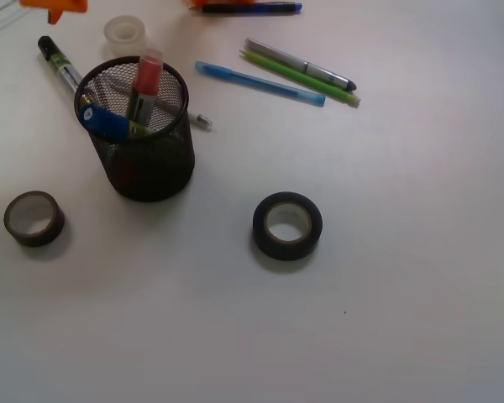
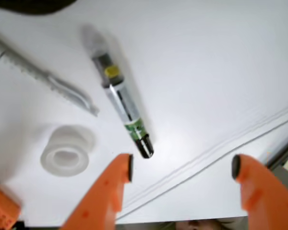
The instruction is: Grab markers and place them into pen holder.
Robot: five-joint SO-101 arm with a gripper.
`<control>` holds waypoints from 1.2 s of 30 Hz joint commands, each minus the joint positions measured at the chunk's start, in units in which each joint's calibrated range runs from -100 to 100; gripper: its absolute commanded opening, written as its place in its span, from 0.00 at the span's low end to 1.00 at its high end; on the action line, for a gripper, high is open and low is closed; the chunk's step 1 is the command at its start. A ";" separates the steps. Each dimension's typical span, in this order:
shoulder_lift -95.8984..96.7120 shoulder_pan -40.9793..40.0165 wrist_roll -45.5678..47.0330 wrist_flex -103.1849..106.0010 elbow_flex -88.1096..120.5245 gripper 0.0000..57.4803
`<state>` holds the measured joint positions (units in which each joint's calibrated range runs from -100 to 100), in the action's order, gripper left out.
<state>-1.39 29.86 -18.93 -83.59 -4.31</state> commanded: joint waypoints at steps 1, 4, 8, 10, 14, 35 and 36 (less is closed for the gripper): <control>15.29 1.73 2.49 -12.92 -19.06 0.41; 20.14 2.11 2.93 -14.49 -21.86 0.40; 20.31 5.62 2.93 -12.57 -17.88 0.40; 20.39 7.71 2.93 -10.73 -14.62 0.40; 20.39 11.08 2.93 -5.74 -6.47 0.40; 20.39 7.12 1.47 11.49 12.19 0.40; 20.39 7.12 1.47 12.54 13.28 0.40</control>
<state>19.43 37.40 -17.17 -74.51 6.38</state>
